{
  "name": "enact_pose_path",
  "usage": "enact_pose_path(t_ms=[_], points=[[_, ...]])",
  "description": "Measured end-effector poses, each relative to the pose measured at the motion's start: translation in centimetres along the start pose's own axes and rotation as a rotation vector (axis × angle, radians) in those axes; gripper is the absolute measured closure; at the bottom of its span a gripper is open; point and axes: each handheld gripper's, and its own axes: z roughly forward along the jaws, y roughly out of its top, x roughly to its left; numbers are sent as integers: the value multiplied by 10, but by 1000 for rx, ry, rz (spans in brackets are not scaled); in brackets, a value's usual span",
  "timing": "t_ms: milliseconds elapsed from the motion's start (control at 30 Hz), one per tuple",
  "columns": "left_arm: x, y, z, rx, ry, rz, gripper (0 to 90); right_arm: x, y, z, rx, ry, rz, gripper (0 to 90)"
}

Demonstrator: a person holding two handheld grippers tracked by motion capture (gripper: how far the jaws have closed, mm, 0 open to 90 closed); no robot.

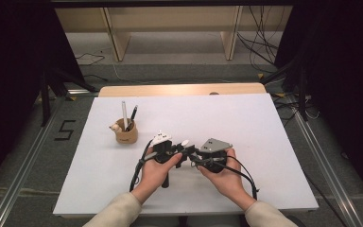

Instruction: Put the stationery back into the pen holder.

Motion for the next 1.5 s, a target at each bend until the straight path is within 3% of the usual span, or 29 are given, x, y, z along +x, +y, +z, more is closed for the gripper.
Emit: enact_pose_path(t_ms=[300, 600, 733, 1167, 1500], points=[[-5, 0, -2, -23, 2, 62, 665, -1, 0, 0, -11, 1, 1, 691], [-4, 6, -9, -38, 51, 160, 666, -5, -5, 1, 25, 1, 46, 442], [-2, 8, -13, -49, 69, 177, 666, -8, -8, 2, 49, -8, 72, 385], [13, 17, -31, -71, 125, 183, 665, -13, -14, 1, 79, -6, 92, 352], [26, 25, -50, -81, 189, 216, 665, -21, -22, -6, 94, -2, 107, 339]])
